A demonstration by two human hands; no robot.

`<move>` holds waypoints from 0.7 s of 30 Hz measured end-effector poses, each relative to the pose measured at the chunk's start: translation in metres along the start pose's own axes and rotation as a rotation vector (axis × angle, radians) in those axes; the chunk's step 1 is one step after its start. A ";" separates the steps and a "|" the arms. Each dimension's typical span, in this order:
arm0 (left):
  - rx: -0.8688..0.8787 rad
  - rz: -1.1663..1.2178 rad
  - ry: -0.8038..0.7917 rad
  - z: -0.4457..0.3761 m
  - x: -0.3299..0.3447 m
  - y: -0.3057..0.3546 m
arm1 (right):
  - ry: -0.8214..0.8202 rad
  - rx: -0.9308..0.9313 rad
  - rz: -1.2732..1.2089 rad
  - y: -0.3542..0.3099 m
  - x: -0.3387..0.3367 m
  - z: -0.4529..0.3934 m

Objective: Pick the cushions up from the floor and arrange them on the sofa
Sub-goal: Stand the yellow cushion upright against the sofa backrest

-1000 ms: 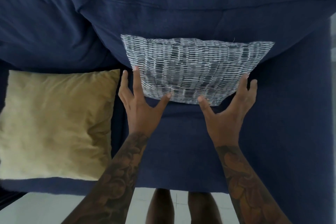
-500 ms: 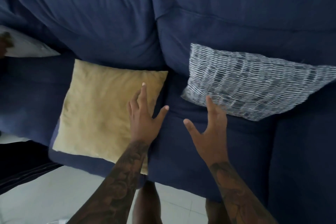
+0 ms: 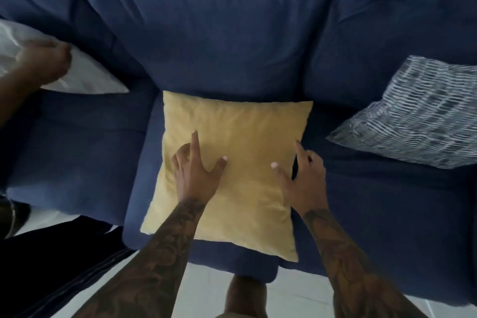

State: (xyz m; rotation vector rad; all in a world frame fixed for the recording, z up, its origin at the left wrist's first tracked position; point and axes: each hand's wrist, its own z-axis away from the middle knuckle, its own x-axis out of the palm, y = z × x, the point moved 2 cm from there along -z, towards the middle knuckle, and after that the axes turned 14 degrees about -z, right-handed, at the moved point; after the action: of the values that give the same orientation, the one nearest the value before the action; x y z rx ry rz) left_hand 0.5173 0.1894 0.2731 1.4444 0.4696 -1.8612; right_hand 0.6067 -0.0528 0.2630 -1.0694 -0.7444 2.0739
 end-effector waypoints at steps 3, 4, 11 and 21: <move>-0.013 -0.014 -0.028 -0.018 0.000 -0.033 | 0.002 0.074 -0.027 -0.007 0.033 0.000; -0.013 -0.014 -0.035 -0.023 0.000 -0.042 | 0.002 0.091 -0.044 -0.009 0.043 0.000; -0.143 0.067 -0.314 -0.067 0.006 -0.076 | 0.033 0.310 -0.072 -0.018 0.081 -0.018; -0.002 0.251 -0.465 -0.063 0.001 -0.061 | -0.002 0.370 -0.278 -0.023 0.083 -0.031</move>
State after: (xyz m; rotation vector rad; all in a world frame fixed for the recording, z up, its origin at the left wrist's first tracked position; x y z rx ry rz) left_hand 0.5155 0.2727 0.2442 0.9693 0.0583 -1.9053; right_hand 0.6046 0.0307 0.2264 -0.7145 -0.4542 1.8774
